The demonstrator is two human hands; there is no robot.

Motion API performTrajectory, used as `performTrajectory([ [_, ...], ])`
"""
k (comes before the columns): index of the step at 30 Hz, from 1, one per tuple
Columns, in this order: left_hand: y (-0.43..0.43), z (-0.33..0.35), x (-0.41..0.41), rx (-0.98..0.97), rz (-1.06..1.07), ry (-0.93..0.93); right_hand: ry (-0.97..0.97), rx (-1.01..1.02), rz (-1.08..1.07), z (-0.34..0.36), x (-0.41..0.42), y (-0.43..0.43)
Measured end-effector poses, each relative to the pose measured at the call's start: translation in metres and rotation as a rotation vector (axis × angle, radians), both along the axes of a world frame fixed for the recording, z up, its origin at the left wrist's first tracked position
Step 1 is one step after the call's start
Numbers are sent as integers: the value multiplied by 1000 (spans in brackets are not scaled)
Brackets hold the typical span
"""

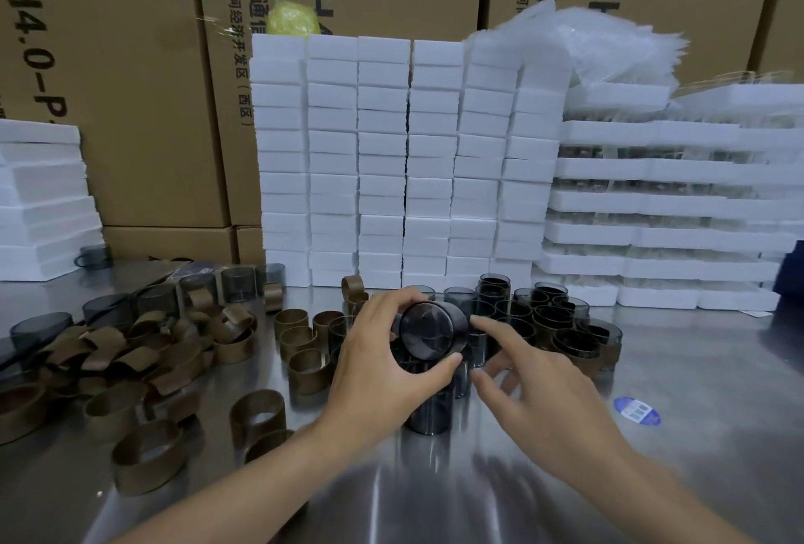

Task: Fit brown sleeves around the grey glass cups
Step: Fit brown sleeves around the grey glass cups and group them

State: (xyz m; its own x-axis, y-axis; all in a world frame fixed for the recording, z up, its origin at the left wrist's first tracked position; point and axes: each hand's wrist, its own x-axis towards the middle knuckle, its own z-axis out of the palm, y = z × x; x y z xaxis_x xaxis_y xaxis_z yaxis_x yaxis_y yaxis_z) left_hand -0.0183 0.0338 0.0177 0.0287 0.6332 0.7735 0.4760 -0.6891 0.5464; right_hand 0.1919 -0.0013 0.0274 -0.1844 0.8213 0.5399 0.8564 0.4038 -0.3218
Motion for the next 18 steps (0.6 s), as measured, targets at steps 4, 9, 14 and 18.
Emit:
performTrajectory([
  [4,4,-1,0,40,35,43,28,65,105,3,-13,-11],
  [9,2,1,-1,35,5,14,-146,206,163,4,-14,-16],
  [14,-2,3,3,19,-46,-21,-196,280,78,1,-17,-14],
  [18,-2,3,3,9,-66,-32,-227,272,146,-4,-17,-16],
])
